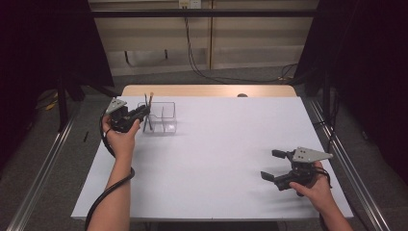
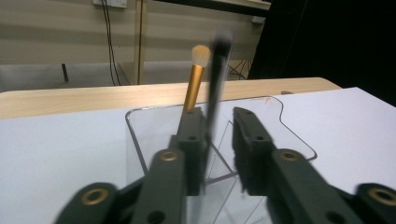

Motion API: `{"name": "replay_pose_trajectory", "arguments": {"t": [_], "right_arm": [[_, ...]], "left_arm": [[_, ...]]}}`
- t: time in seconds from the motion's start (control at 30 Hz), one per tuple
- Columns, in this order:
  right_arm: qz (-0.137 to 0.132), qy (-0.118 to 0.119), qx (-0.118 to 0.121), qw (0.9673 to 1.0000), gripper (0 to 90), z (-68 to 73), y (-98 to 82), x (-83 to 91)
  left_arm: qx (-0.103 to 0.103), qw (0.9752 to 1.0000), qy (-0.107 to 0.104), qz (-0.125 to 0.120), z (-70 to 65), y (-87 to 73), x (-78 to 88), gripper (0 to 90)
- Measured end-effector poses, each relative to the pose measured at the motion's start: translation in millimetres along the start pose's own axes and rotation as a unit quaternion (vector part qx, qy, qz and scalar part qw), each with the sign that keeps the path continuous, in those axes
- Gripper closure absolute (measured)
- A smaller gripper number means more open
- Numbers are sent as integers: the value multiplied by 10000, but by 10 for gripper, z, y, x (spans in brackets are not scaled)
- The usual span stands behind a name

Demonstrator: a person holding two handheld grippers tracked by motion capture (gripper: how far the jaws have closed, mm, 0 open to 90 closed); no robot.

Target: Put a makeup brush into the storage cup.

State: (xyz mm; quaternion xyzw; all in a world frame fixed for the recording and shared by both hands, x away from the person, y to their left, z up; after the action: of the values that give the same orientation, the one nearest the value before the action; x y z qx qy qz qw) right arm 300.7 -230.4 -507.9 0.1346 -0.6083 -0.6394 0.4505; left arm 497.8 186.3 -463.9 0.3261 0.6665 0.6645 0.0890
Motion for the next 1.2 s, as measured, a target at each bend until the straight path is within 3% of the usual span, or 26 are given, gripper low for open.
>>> {"name": "replay_pose_trajectory", "arguments": {"t": [0.1, 0.3, 0.73, 1.2], "right_arm": [[-4, -6, -8, 10000, 26, -1, -2, 4], [-24, 3, -8, 10000, 26, 14, 6, 12], [-17, -4, 17, 10000, 26, 38, 7, 13], [-36, -14, 18, 10000, 26, 45, 13, 12]], "left_arm": [[-13, 9999, -28, -116, -5, 26, 30, 630], [-42, 10000, -23, -86, -13, 33, 82, 476], [-8, 9997, -226, -97, -96, 13, 168, 341], [-62, 9996, -243, -109, -146, -9, 252, 159]]}}
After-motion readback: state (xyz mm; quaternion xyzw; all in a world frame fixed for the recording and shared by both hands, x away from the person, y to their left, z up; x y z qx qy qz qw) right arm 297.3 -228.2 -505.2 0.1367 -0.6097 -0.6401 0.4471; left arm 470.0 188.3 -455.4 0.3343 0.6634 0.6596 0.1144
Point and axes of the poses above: each handheld gripper's, and its own axes: x roughly backward along the jaws, y roughly out of its top, z roughly to its left, the point moved 9 cm from there along -x, roughly forward along the jaws, and after that the axes turned 6 degrees about -x, right-handed, at the moved point
